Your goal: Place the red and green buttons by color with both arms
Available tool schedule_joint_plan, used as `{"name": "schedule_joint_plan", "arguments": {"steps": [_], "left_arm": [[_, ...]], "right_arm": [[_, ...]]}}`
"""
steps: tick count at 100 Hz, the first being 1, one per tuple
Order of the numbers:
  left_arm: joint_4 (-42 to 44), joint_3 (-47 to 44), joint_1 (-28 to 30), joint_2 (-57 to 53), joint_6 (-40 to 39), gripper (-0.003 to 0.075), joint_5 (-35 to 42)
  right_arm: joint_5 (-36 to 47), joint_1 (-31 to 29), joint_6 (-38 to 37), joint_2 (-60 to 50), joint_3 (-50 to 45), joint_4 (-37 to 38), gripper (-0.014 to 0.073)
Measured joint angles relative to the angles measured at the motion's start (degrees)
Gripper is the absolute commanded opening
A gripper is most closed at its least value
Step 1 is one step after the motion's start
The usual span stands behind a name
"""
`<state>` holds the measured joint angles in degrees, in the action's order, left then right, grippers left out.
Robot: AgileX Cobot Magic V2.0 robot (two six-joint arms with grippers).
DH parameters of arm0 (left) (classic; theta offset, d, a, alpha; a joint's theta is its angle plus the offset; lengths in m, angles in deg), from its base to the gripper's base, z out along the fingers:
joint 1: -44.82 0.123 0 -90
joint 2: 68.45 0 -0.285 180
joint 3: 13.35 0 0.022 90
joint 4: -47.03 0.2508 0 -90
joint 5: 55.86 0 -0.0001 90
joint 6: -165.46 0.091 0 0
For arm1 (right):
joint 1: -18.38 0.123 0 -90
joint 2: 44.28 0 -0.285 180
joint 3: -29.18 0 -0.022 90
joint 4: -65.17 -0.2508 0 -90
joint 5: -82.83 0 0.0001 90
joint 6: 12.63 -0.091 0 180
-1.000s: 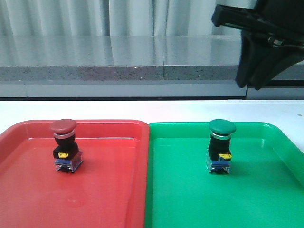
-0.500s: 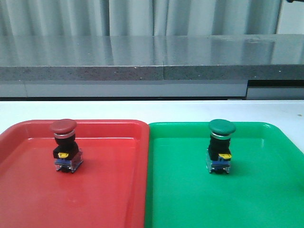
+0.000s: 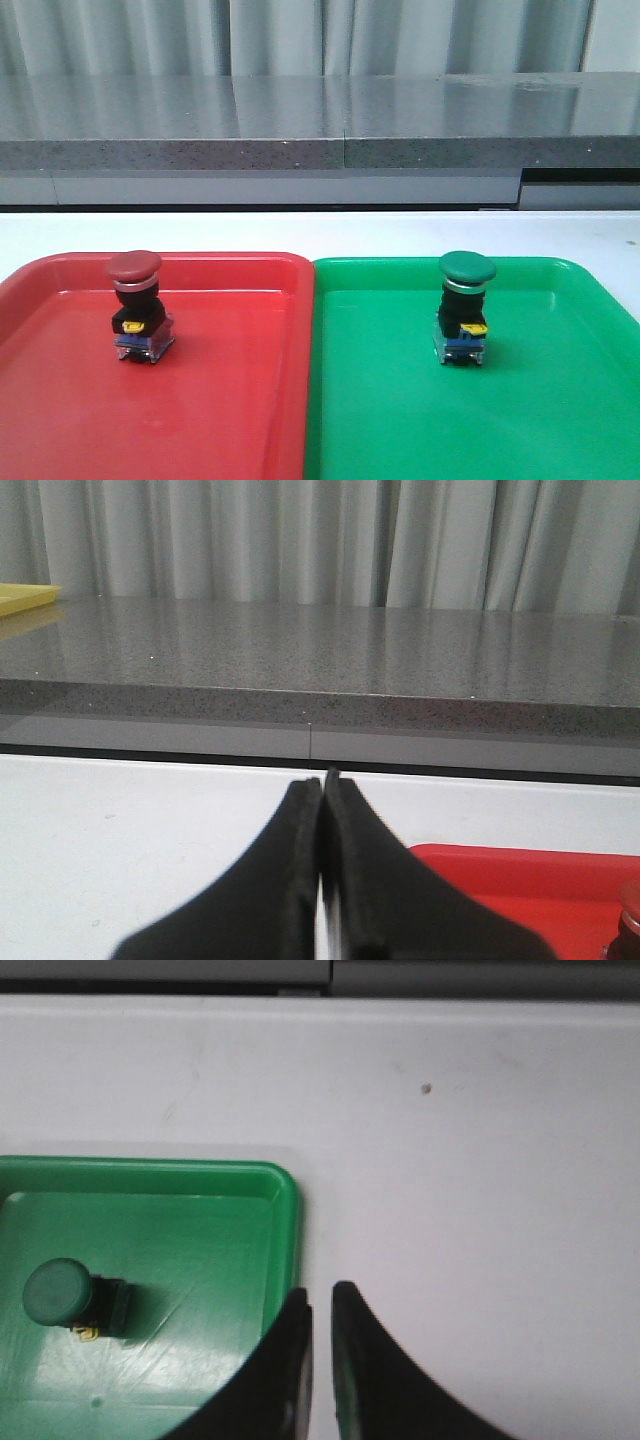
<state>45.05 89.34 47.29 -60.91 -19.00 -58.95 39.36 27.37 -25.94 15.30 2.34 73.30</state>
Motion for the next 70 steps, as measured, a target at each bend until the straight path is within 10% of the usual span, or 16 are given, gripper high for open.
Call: {"name": "schedule_joint_plan", "arguments": {"steps": [70], "left_arm": [[0.0, 0.0, 0.0, 0.0, 0.0, -0.002, 0.0]], "right_arm": [[12.2, 0.0, 0.0, -30.7, -18.25, 5.16, 0.0069]]}}
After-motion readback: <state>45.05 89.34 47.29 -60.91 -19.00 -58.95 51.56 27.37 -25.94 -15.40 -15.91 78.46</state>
